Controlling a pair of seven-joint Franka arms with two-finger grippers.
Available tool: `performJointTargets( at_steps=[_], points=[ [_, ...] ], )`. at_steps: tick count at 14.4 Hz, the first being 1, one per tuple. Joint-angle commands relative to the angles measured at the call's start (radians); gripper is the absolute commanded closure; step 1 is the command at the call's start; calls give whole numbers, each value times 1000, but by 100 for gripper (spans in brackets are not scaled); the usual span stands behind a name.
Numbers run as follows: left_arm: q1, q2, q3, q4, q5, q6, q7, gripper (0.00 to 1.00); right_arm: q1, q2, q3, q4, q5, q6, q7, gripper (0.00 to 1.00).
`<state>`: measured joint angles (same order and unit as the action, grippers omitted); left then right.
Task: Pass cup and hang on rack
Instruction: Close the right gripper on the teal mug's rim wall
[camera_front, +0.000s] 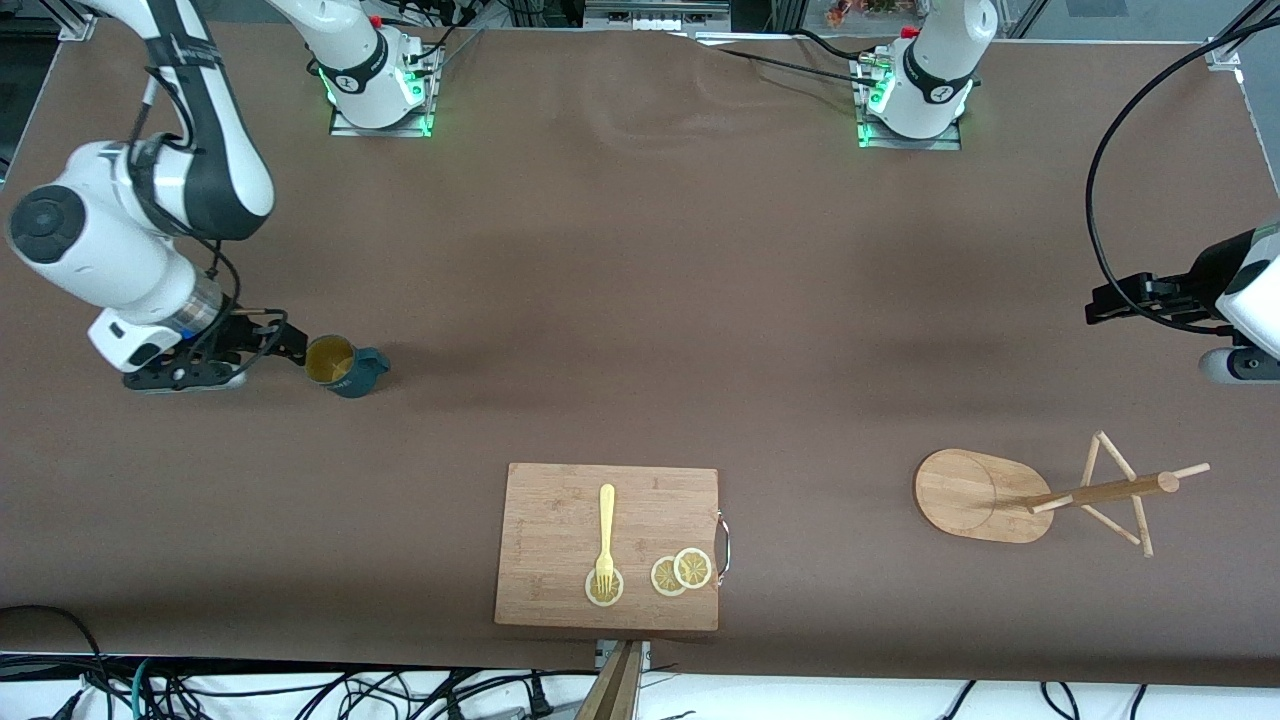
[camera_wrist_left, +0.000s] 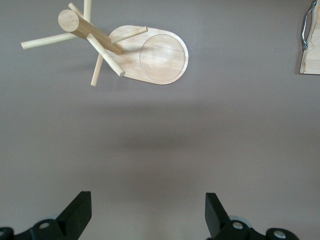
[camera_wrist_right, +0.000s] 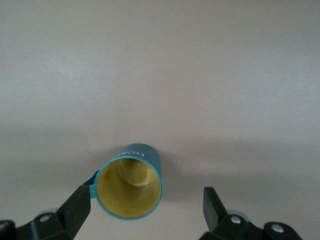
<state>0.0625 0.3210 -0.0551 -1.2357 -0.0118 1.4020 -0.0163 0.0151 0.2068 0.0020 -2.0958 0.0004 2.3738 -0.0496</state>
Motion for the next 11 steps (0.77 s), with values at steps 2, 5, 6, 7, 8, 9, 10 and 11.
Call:
performJointTargets(
  at_steps=[2,5,6,7,8,9,10,11],
  points=[
    [-7,15,3,30,13,-11,21,0,0,52,-2,-59,-11,71,-3,0],
    [-4,15,3,30,13,-11,21,0,-1,75,-5,-50,-17,88,-9,2],
    [-6,15,3,30,13,-11,21,0,-1,95,-5,-52,-22,125,-9,6],
    [-7,15,3,30,13,-11,21,0,-1,117,-5,-52,-22,154,-10,12],
    [-7,15,1,32,12,-11,21,0,-1,131,-5,-52,-23,169,-10,21],
    [-9,15,1,32,12,-11,21,0,-1,134,-5,-52,-23,174,-10,36],
    [-9,15,1,30,12,-12,21,0,-1,134,-5,-52,-23,174,-10,52],
    [-7,13,1,30,13,-12,21,0,-1,135,-5,-52,-23,173,-12,66]
  ],
)
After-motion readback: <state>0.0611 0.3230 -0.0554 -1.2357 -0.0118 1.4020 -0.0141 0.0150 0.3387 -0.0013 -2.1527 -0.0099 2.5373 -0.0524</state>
